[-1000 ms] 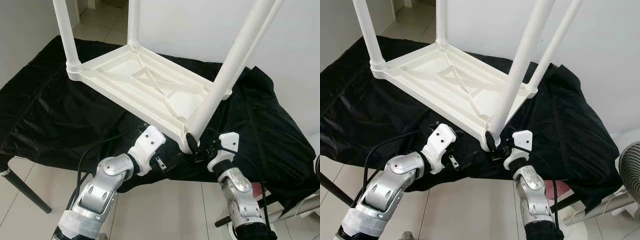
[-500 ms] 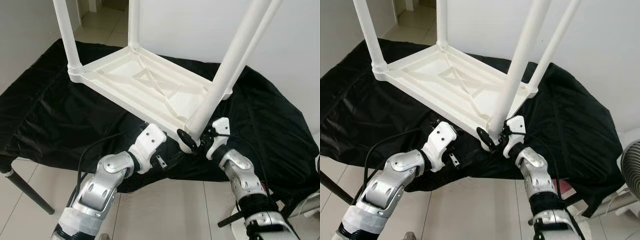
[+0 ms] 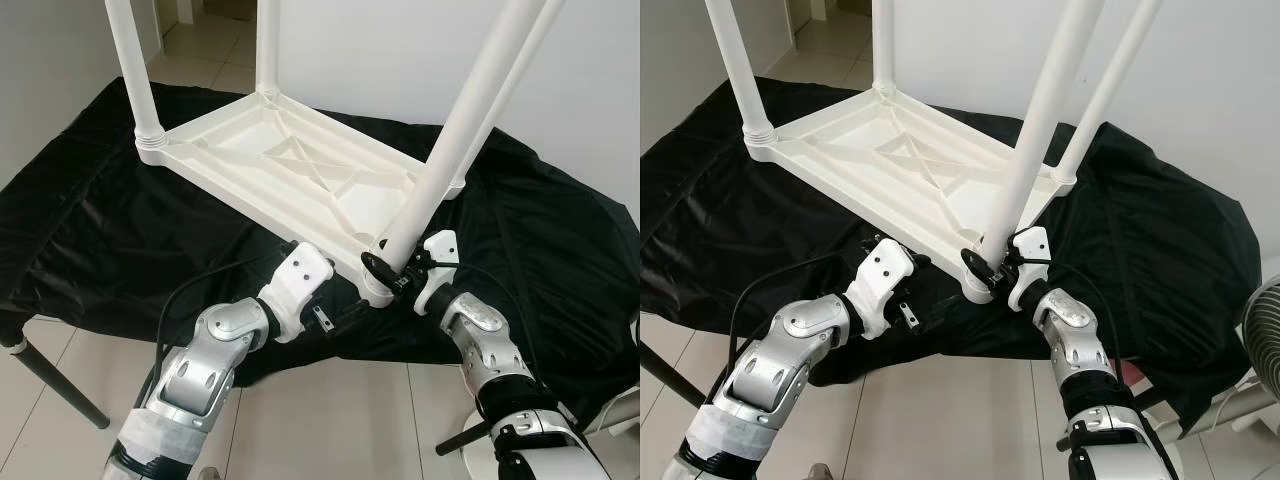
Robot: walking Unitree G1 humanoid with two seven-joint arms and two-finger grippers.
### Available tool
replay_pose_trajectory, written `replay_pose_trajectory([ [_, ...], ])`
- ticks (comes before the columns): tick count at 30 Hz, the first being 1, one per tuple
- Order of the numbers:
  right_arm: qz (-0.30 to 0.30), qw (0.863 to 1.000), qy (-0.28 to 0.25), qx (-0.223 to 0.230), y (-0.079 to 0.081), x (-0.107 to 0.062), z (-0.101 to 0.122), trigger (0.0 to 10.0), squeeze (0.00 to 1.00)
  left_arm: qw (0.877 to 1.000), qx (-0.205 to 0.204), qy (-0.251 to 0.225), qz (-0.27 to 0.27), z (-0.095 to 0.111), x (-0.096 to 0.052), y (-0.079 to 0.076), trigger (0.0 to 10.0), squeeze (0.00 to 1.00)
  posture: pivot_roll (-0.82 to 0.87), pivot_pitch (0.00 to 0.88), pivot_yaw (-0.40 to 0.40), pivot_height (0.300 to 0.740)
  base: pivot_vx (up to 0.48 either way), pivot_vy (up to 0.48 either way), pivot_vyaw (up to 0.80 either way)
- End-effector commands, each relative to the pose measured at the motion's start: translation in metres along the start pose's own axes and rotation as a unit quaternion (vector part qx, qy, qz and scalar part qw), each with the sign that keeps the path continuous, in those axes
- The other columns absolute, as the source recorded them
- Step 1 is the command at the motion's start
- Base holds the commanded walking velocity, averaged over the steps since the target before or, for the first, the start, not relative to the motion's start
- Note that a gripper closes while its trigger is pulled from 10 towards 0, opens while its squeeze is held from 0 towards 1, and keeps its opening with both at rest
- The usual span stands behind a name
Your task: Building children table
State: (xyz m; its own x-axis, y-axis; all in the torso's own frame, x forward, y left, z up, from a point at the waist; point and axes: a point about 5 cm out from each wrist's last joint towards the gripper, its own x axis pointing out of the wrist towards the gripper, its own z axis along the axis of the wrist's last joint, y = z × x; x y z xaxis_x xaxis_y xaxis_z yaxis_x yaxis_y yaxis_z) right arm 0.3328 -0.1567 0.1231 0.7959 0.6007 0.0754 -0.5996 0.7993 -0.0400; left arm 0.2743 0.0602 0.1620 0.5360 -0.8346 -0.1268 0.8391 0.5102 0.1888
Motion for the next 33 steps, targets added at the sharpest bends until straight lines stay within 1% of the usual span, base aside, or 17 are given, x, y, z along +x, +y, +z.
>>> replay_pose_trajectory([
  [1, -0.004, 1.000, 0.013, 0.008, 0.000, -0.007, -0.009, 10.0, 0.00, 1.000, 0.003, -0.007, 0.017, 0.002, 0.003, 0.001, 10.0, 0.00, 0.07, 0.037, -0.125, 0.740, 0.000, 0.000, 0.00],
  [3, -0.009, 1.000, 0.009, 0.010, 0.001, -0.008, -0.008, 10.0, 0.00, 1.000, 0.003, -0.007, 0.020, 0.002, 0.002, 0.001, 10.0, 0.00, 0.07, 0.037, -0.131, 0.740, 0.000, 0.000, 0.00],
  [7, -0.067, 0.997, 0.041, 0.003, 0.003, -0.009, -0.013, 10.0, 0.00, 1.000, 0.000, -0.006, 0.023, 0.000, 0.001, 0.000, 10.0, 0.00, 0.08, 0.045, -0.139, 0.740, 0.000, 0.000, 0.00],
  [9, -0.067, 0.997, 0.041, 0.003, 0.003, -0.009, -0.013, 10.0, 0.00, 1.000, 0.000, -0.006, 0.023, 0.000, 0.001, 0.000, 10.0, 0.00, 0.08, 0.045, -0.139, 0.740, 0.000, 0.000, 0.00],
  [13, -0.137, 0.990, 0.028, 0.009, 0.012, -0.014, -0.015, 10.0, 0.00, 1.000, 0.002, -0.001, 0.019, -0.001, 0.002, -0.003, 10.0, 0.00, 0.07, 0.052, -0.133, 0.740, 0.000, 0.000, 0.00],
  [14, -0.137, 0.990, 0.028, 0.009, 0.012, -0.014, -0.015, 10.0, 0.00, 1.000, 0.002, -0.001, 0.019, -0.001, 0.002, -0.003, 10.0, 0.00, 0.07, 0.052, -0.133, 0.740, 0.000, 0.000, 0.00],
  [16, -0.180, 0.983, 0.020, 0.016, 0.015, -0.016, -0.014, 10.0, 0.00, 1.000, 0.002, 0.000, 0.017, -0.002, 0.003, -0.004, 10.0, 0.00, 0.06, 0.053, -0.130, 0.740, 0.000, 0.000, 0.00],
  [17, -0.219, 0.975, 0.019, 0.016, 0.016, -0.018, -0.014, 10.0, 0.00, 1.000, 0.002, -0.001, 0.016, -0.002, 0.003, -0.004, 10.0, 0.00, 0.06, 0.053, -0.128, 0.740, 0.000, 0.000, 0.00],
  [18, -0.219, 0.975, 0.019, 0.016, 0.016, -0.018, -0.014, 10.0, 0.00, 1.000, 0.002, -0.001, 0.016, -0.002, 0.003, -0.004, 10.0, 0.00, 0.06, 0.053, -0.128, 0.740, 0.000, 0.000, 0.00],
  [20, -0.279, 0.960, 0.013, 0.022, 0.020, -0.021, -0.015, 10.0, 0.00, 1.000, 0.002, 0.000, 0.013, -0.002, 0.004, -0.005, 10.0, 0.00, 0.06, 0.052, -0.123, 0.740, 0.000, 0.000, 0.00],
  [21, -0.279, 0.960, 0.013, 0.022, 0.020, -0.021, -0.015, 10.0, 0.00, 1.000, 0.002, 0.000, 0.013, -0.002, 0.004, -0.005, 10.0, 0.00, 0.06, 0.052, -0.123, 0.740, 0.000, 0.000, 0.00],
  [22, -0.310, 0.950, 0.010, 0.025, 0.026, -0.023, -0.015, 10.0, 0.00, 1.000, 0.003, 0.000, 0.011, -0.002, 0.005, -0.005, 10.0, 0.00, 0.06, 0.052, -0.123, 0.740, 0.000, 0.000, 0.00],
  [26, -0.328, 0.944, 0.011, 0.021, 0.031, -0.024, -0.015, 10.0, 0.00, 1.000, 0.003, 0.000, 0.010, -0.002, 0.005, -0.005, 10.0, 0.00, 0.06, 0.052, -0.123, 0.740, 0.000, 0.000, 0.00],
  [27, -0.346, 0.938, 0.009, 0.029, 0.035, -0.022, -0.015, 10.0, 0.00, 1.000, 0.004, 0.001, 0.010, -0.002, 0.005, -0.004, 10.0, 0.00, 0.06, 0.050, -0.120, 0.740, 0.000, 0.000, 0.00],
  [29, -0.357, 0.933, 0.002, 0.040, 0.039, -0.019, -0.013, 10.0, 0.00, 1.000, 0.004, 0.001, 0.010, -0.002, 0.005, -0.004, 10.0, 0.00, 0.06, 0.049, -0.117, 0.740, 0.000, 0.000, 0.00],
  [31, -0.356, 0.933, -0.006, 0.050, 0.044, -0.015, -0.010, 10.0, 0.00, 1.000, 0.004, 0.001, 0.010, -0.002, 0.005, -0.004, 10.0, 0.00, 0.06, 0.048, -0.116, 0.740, 0.000, 0.000, 0.00],
  [33, -0.332, 0.942, -0.020, 0.050, 0.047, -0.008, -0.005, 10.0, 0.00, 1.000, 0.005, 0.001, 0.007, -0.002, 0.006, -0.004, 10.0, 0.00, 0.05, 0.046, -0.114, 0.740, 0.000, 0.000, 0.00],
])
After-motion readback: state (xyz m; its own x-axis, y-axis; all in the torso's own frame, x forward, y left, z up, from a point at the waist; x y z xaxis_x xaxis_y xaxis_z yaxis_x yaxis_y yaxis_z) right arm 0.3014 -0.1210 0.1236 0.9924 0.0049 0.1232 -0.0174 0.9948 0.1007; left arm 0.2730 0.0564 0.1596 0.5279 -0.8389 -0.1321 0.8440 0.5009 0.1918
